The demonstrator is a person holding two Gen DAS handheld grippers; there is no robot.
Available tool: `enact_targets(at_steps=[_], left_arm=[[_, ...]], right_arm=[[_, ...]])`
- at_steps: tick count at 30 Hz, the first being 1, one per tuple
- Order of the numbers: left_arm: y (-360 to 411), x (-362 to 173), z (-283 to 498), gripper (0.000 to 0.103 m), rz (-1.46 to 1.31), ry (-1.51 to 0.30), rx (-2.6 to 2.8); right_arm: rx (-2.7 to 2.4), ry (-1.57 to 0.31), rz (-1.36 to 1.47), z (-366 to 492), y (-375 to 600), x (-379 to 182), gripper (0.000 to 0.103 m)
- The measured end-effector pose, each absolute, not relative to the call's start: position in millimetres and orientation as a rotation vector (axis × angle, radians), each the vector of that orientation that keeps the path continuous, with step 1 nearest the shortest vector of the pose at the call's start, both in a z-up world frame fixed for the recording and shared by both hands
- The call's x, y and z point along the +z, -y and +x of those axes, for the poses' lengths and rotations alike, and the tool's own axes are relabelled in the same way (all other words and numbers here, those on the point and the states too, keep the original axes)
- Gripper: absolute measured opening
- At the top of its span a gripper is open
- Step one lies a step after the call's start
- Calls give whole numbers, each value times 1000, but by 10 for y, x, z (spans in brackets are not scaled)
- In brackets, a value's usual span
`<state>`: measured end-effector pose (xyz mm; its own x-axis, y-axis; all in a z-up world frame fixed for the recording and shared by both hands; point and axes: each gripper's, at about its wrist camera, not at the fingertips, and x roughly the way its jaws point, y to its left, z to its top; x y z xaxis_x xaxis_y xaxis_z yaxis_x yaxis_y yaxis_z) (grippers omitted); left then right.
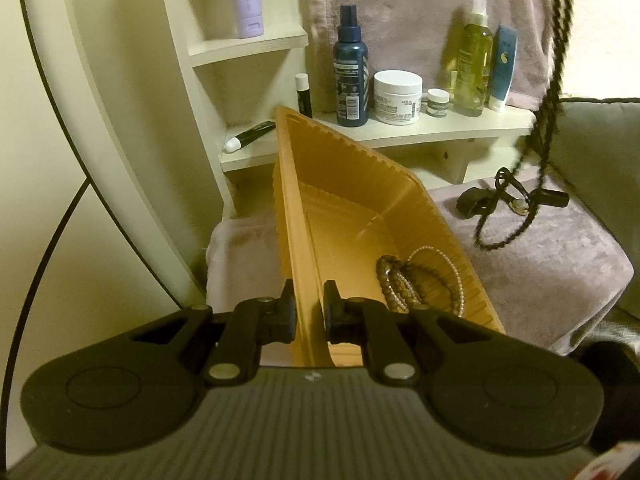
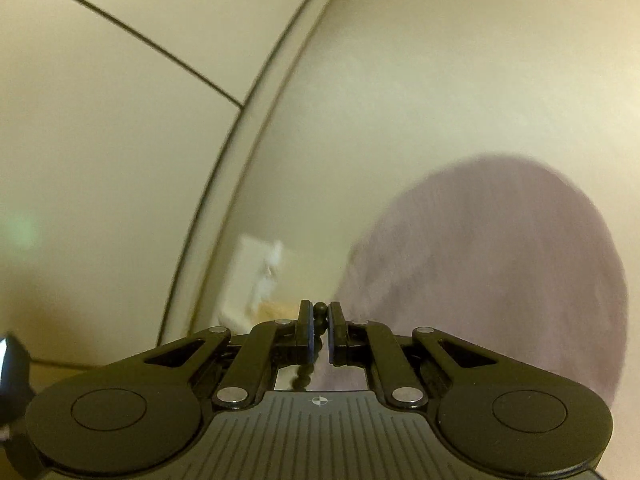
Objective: Organize jewelry
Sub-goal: 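Lower the necklace into the orange tray and open the right tool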
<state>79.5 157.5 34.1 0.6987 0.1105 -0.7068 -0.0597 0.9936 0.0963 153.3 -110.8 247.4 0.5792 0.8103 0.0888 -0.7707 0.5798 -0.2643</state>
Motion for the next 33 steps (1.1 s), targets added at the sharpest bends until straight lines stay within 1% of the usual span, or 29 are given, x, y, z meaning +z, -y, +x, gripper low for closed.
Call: enact_targets(at_steps=[5,8,13,19,24,28,33], left_arm=[[-1579,340,790,11,62,-790,94],[-1581,339,785,11,60,-788,93],[-1583,340,790,11,63,-790,92],[-1580,345,791,11,64,-792,91],[-1578,346,800,11,65,-793,92],[-1582,345,802,11,66,-794,92],[-1579,342,803,11,67,-794,94]], right_arm=[[964,230,-172,1542,901,2584,6],[991,165,-145,1616,775,2461,6],[1033,-24,-151,1740,528,1892,6],[1086,-326,-116,1939,280,1086,6],[1122,-522,-135,1951,212,429,6],[1153,-632,-147,1965,157,144,6],[1179,-711,-120,1854,203,-77,6]])
